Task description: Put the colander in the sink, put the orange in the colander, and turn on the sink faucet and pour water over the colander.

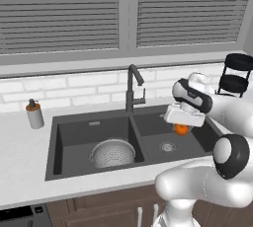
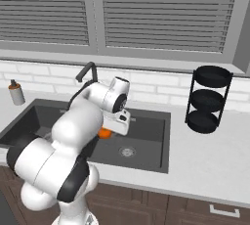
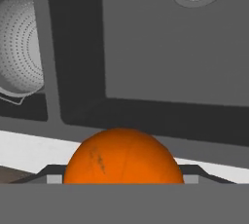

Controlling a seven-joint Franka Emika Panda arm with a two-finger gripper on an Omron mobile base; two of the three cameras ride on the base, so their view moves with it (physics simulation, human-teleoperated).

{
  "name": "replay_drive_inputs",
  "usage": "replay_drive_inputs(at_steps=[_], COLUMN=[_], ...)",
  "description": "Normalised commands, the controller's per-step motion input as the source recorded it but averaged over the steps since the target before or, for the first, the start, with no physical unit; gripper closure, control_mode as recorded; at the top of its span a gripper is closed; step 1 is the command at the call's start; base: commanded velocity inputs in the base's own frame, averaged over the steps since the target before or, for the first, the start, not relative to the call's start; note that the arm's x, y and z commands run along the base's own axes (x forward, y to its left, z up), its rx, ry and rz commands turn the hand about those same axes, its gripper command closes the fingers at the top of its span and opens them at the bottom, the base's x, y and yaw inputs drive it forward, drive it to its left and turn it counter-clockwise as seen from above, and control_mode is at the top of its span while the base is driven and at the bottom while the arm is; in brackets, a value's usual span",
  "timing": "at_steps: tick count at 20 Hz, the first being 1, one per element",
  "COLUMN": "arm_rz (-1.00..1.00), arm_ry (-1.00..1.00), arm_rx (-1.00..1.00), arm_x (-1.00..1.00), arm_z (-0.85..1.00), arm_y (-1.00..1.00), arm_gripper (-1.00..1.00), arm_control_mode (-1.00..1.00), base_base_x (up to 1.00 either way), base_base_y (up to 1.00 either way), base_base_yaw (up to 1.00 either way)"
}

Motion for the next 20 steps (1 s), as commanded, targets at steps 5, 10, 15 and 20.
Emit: replay_drive_inputs(at_steps=[5, 10, 15, 20], arm_rz=[0.03, 0.01, 0.0, 0.0], arm_ry=[0.0, 0.0, 0.0, -0.01], arm_rx=[0.0, 0.0, 0.0, -0.02], arm_x=[0.0, 0.0, 0.01, 0.09], arm_z=[0.0, 0.0, 0.0, 0.0], arm_y=[1.0, 1.0, 1.0, 1.0], arm_gripper=[1.0, 1.0, 1.0, 1.0], arm_control_mode=[-1.0, -1.0, -1.0, -1.0], base_base_x=[0.0, 0.0, 0.0, 0.0], base_base_y=[0.0, 0.0, 0.0, 0.0], base_base_yaw=[0.0, 0.0, 0.0, 0.0])
